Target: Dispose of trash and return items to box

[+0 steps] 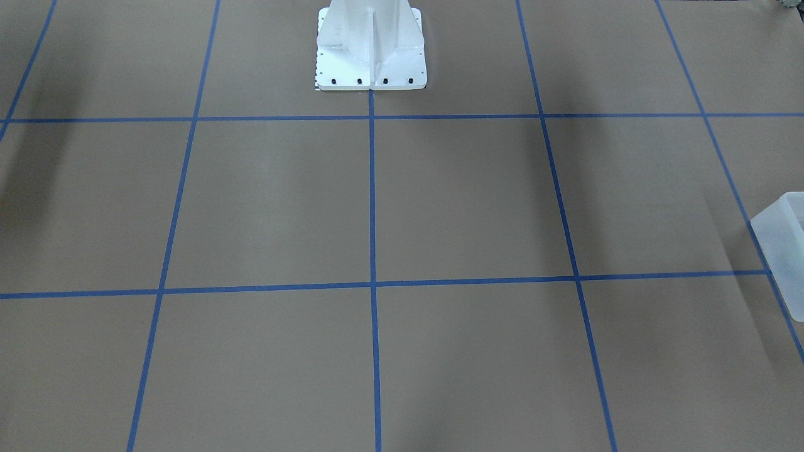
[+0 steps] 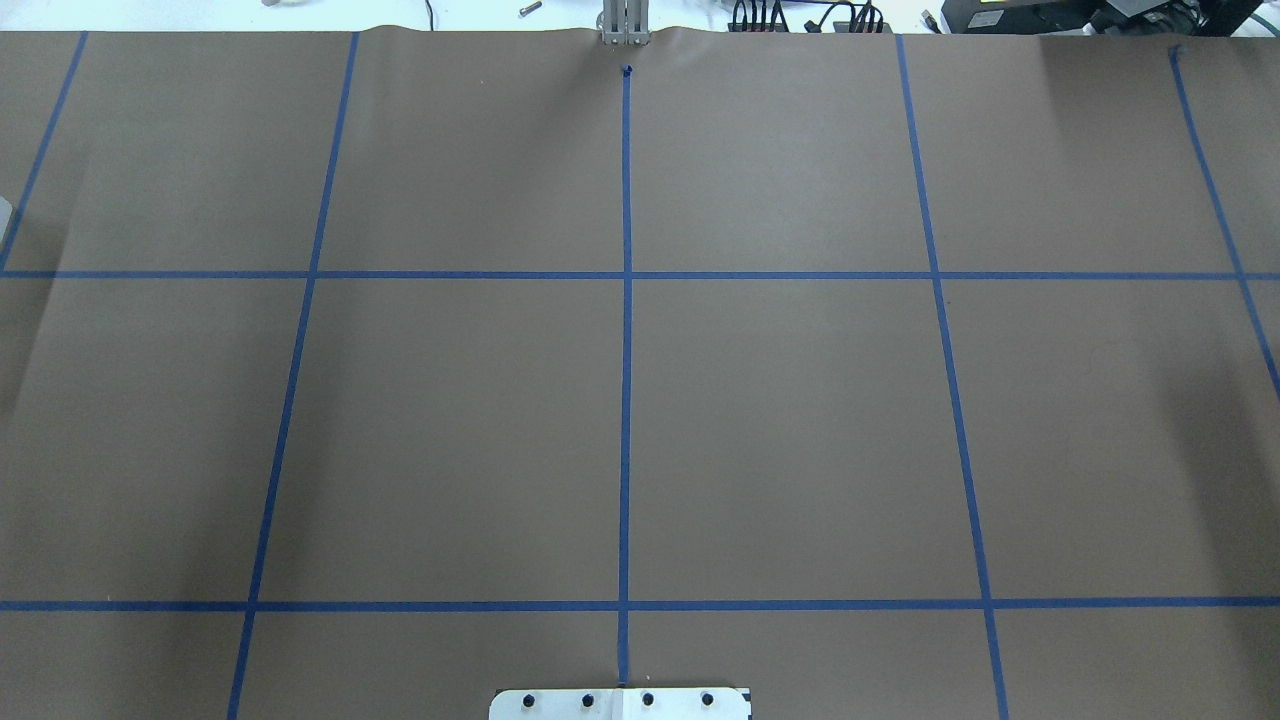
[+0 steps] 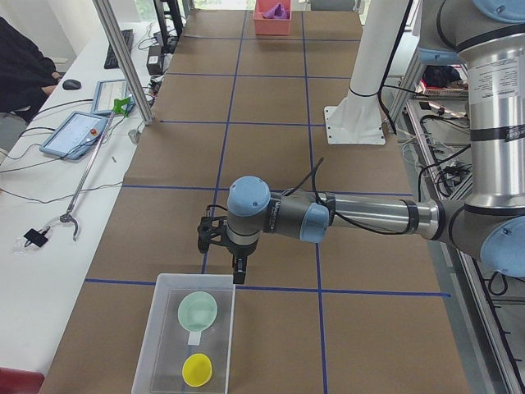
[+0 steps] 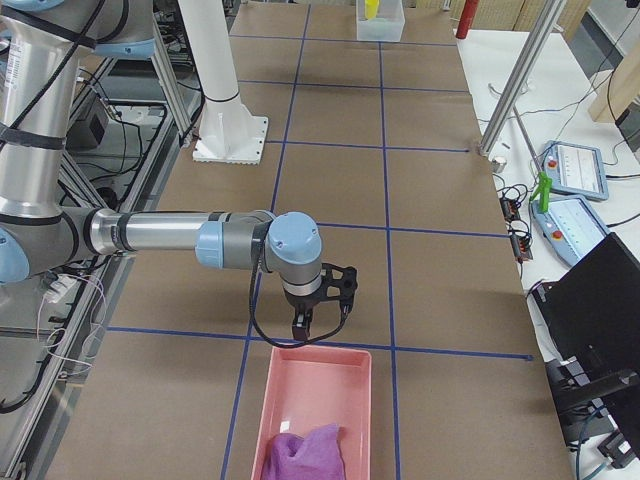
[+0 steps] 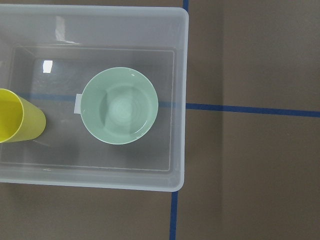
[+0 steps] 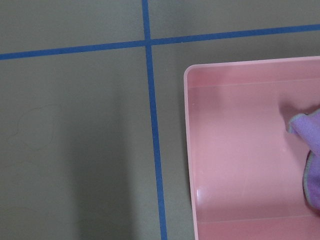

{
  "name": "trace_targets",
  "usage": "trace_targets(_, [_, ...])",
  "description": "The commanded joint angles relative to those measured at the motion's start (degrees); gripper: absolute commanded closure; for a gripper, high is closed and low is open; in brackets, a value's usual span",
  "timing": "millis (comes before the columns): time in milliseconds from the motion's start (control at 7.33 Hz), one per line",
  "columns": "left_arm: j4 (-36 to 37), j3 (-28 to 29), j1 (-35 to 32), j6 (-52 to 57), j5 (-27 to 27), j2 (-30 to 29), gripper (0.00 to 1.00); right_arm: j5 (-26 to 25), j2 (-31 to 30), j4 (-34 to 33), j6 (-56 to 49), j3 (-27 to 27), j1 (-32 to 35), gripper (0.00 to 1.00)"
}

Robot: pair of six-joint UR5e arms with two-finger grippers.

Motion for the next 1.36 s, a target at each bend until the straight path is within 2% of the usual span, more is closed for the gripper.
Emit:
trace_targets(0, [-0.1,0.9,-0.8,1.7,-0.1,0.3,0.02,1.0,0.6,-0.6,-0.6,-1.4,1.1,0.0])
trace_targets(273, [-0.1,1.8,-1.2,1.7,0.0,0.2,0.02,3.1,1.2,-0.5,-3.1,-3.7,2.0,0.0])
trace_targets(1227, [-0.1,3.1,-1.2,1.1,-0.1,-0.2,0.02,3.5,0.9,-0.4,-2.7,-3.1,2.1,0.0])
